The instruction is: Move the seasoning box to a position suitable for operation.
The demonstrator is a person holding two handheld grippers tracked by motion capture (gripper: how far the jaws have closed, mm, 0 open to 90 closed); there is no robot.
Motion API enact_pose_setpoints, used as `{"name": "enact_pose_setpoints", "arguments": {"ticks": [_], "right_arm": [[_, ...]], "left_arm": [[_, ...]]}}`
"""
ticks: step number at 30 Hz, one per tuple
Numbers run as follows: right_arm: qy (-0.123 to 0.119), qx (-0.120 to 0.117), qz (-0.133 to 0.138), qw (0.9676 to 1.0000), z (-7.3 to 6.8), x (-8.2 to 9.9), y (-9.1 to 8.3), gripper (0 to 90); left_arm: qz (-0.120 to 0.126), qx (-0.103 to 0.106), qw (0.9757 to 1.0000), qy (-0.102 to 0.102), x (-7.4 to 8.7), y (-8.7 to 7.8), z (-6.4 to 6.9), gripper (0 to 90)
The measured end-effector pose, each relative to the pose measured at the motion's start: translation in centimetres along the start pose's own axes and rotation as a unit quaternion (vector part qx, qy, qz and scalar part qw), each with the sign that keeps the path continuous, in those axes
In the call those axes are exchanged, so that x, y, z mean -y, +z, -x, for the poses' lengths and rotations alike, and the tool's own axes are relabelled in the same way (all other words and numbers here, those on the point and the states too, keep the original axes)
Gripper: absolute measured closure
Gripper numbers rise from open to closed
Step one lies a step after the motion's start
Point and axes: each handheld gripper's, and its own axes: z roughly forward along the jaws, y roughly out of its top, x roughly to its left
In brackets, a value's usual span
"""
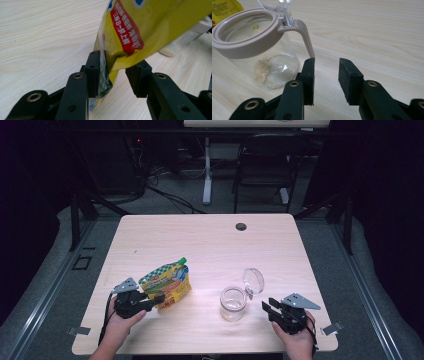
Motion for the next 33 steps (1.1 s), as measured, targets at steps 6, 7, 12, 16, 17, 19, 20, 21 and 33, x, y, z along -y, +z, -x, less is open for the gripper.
{"name": "enact_pose_setpoints", "arguments": {"ticks": [6, 7, 12, 16, 17, 19, 20, 21, 33], "right_arm": [[0.003, 0.002, 0.006, 1.0, 0.1, 0.2, -0.5, 65.8], [0.004, 0.002, 0.005, 1.0, 0.1, 0.2, -0.5, 65.7], [0.005, 0.002, 0.005, 1.0, 0.2, 0.3, -0.6, 65.4], [0.003, 0.003, 0.005, 1.0, 0.1, 0.4, -0.7, 65.4], [0.002, 0.004, 0.004, 1.0, 0.1, 0.4, -0.7, 65.4], [0.004, 0.006, 0.006, 1.0, 0.1, 0.5, -0.7, 65.3], [0.005, 0.005, 0.008, 0.9999, 0.1, 0.5, -0.8, 65.3], [0.003, 0.005, 0.008, 0.9999, 0.1, 0.5, -0.8, 65.2], [0.004, 0.01, 0.005, 0.9999, 0.1, 0.9, -1.2, 64.9]], "left_arm": [[0.004, 0.013, 0.9997, -0.019, 0.0, 0.5, -0.5, 57.4], [0.005, 0.015, 0.9996, -0.023, 0.1, 0.6, -0.6, 57.0], [0.003, 0.019, 0.9992, -0.034, 0.1, 1.3, -0.8, 54.1], [0.004, 0.018, 0.9991, -0.039, 0.1, 1.6, -1.1, 51.7], [0.004, 0.016, 0.9991, -0.038, 0.1, 1.6, -1.2, 50.9], [0.004, 0.016, 0.9991, -0.039, 0.1, 1.8, -1.3, 50.6], [0.003, 0.014, 0.9992, -0.038, 0.1, 1.9, -1.3, 50.3], [0.003, 0.017, 0.9991, -0.038, 0.1, 2.0, -1.4, 49.8], [-0.014, 0.021, 0.9993, -0.028, 0.0, 3.6, -1.3, 48.9]]}}
